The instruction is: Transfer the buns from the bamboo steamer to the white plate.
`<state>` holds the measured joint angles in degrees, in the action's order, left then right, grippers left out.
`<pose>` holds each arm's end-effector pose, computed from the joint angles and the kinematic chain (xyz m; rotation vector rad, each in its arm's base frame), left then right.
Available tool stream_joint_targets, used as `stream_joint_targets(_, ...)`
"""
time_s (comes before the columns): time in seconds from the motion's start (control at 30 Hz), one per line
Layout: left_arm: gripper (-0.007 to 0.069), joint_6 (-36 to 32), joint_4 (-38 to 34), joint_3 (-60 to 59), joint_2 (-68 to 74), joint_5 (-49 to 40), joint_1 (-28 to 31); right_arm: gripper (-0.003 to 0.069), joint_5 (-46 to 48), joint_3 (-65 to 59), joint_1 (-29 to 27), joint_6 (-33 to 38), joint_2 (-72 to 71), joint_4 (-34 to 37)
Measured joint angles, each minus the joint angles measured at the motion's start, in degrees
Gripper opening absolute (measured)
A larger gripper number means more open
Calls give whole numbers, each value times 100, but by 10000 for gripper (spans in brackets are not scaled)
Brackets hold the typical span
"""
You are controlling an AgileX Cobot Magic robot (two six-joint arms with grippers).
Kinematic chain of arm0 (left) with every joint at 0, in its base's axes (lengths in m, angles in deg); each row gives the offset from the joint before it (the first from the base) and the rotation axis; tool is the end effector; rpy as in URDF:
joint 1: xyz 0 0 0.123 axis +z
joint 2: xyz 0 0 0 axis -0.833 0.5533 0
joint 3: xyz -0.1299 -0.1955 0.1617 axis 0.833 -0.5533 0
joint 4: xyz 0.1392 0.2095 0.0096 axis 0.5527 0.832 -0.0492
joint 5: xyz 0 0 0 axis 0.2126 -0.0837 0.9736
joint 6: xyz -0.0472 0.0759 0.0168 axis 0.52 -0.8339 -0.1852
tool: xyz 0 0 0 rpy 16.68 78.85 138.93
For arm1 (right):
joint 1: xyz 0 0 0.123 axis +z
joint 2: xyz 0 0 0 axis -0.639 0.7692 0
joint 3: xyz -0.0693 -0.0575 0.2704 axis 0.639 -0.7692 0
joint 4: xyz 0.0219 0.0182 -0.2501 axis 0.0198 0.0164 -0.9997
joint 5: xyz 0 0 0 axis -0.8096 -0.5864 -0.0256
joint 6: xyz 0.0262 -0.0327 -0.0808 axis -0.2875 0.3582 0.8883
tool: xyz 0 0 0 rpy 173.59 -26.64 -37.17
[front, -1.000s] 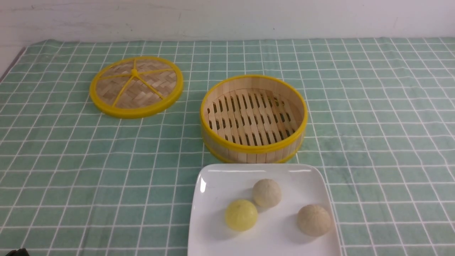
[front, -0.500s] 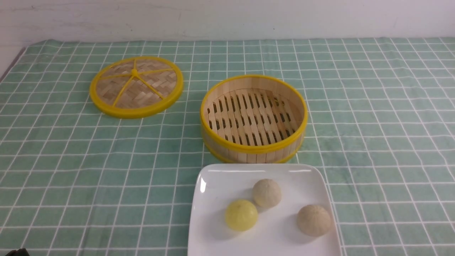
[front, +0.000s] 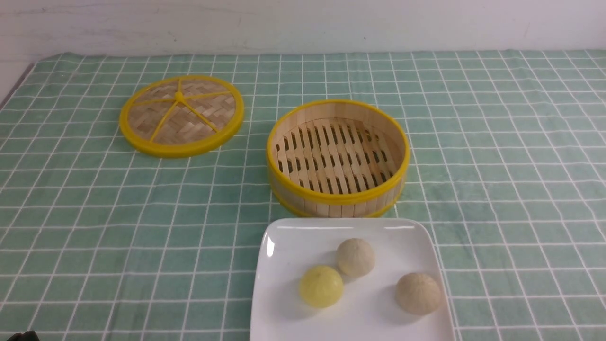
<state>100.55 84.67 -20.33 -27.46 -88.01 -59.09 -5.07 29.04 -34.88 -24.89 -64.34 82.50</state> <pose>0.0526 0.0020 0.1724 -0.1210 1.8629 -0.0848 0.0520 0.0023 0.1747 0.0313 1.8762 0.1037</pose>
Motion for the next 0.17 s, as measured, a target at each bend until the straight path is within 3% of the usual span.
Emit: stream_joint_targets(0.17, 104, 0, 0, 0, 0, 0, 0, 177, 0, 0, 0, 0, 0, 0)
